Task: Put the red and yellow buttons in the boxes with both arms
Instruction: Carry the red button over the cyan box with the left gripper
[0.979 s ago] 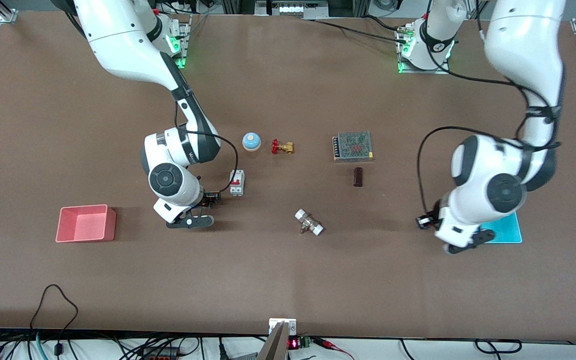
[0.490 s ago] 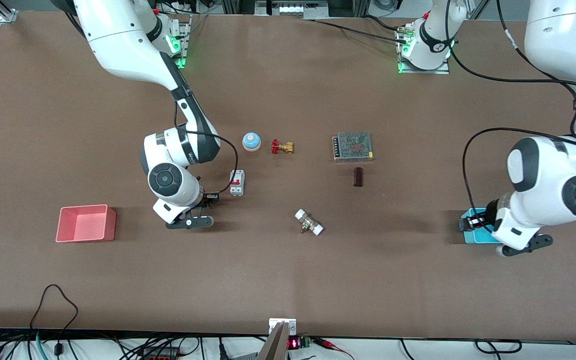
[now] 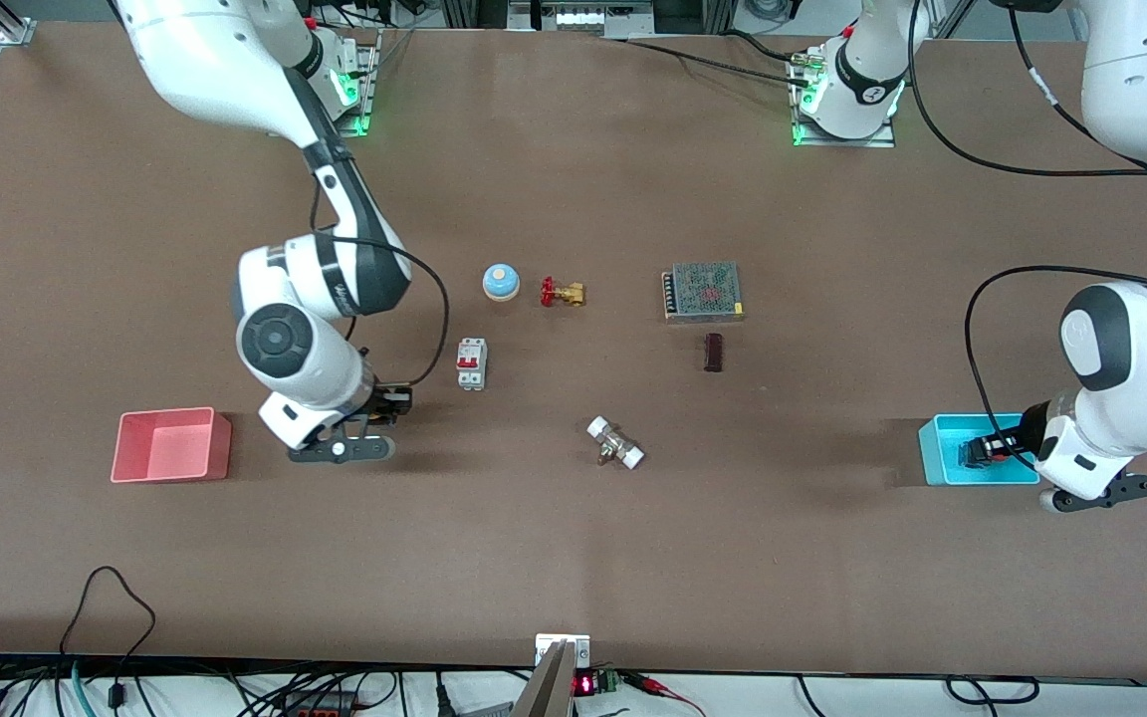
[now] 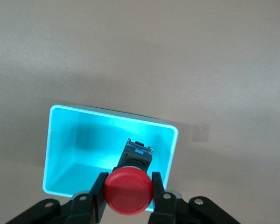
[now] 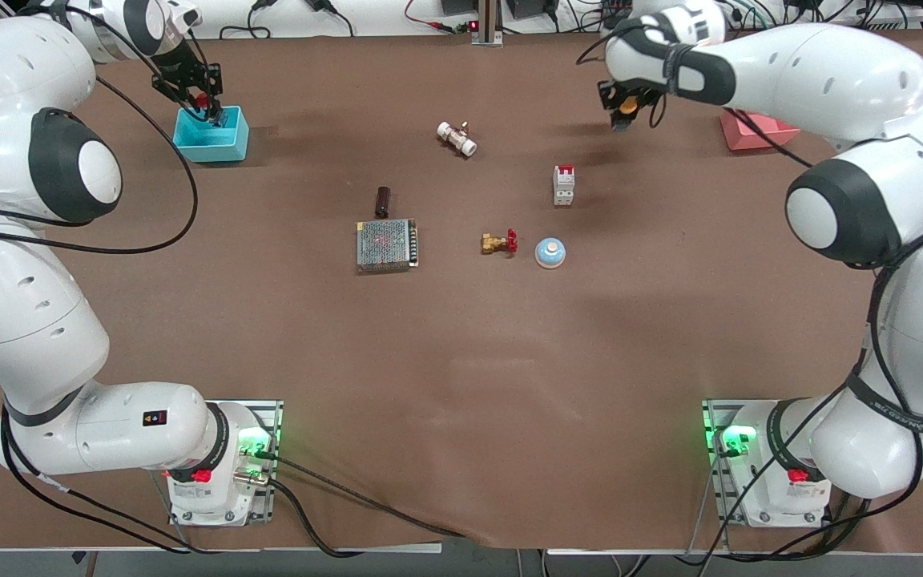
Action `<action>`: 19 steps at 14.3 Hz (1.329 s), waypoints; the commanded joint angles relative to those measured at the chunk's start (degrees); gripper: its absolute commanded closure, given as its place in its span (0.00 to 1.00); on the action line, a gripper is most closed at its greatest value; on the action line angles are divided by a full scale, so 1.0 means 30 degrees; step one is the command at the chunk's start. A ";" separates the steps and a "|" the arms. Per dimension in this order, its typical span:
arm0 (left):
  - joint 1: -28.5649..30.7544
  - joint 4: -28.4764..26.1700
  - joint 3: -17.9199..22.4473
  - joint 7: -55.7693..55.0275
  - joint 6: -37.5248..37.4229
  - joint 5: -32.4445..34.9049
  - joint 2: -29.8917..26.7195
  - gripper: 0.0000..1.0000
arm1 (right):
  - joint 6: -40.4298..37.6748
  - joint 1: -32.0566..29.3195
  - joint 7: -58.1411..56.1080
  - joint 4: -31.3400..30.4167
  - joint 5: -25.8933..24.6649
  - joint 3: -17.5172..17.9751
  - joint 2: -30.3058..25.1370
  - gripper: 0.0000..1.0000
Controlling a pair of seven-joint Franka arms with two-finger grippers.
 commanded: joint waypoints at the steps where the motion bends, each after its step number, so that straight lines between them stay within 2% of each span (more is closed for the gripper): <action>1: 0.0341 0.0019 -0.0109 0.0669 0.0753 0.0073 0.0789 0.68 | -0.0918 -0.0957 -0.0813 -0.0185 -0.0187 -0.0888 -0.0981 0.67; 3: 0.0370 -0.0011 -0.0109 0.0669 0.0755 0.0073 0.1054 0.68 | -0.0977 -0.1687 -0.2446 0.0196 -0.0187 -0.1710 -0.1011 0.67; 5: 0.0370 -0.0011 -0.0109 0.0669 0.0755 0.0102 0.1143 0.63 | -0.0978 -0.3179 -0.4527 0.0313 -0.0158 -0.1742 -0.1011 0.67; 6: 0.0370 -0.0011 -0.0109 0.0669 0.0755 0.0218 0.1143 0.54 | -0.0949 -0.3795 -0.5059 0.0314 -0.0158 -0.1742 -0.0866 0.67; 8: 0.0312 0.0164 -0.0109 0.0640 0.0755 0.0336 0.1114 0.30 | -0.0745 -0.4997 -0.5356 0.0401 -0.0187 -0.1742 -0.0281 0.67; 11: 0.0107 0.0805 -0.0138 0.0582 0.0755 0.0598 0.0967 0.03 | -0.0714 -0.6229 -0.6965 0.1541 -0.0158 -0.1742 0.0802 0.66; 12: 0.0078 0.1157 -0.0167 0.0465 0.0726 0.0600 0.0967 0.00 | -0.0627 -0.6436 -0.7026 0.1573 -0.0158 -0.1742 0.1009 0.66; 15: -0.0478 0.1104 -0.0256 0.0173 0.0434 0.0600 0.0149 0.00 | -0.0510 -0.6934 -0.7436 0.2011 -0.0129 -0.1742 0.1974 0.66; 19: -0.1356 0.1073 -0.0314 -0.0501 -0.2343 0.0600 -0.2044 0.00 | 0.0340 -0.7375 -0.7350 0.2364 0.0047 -0.1684 0.3001 0.66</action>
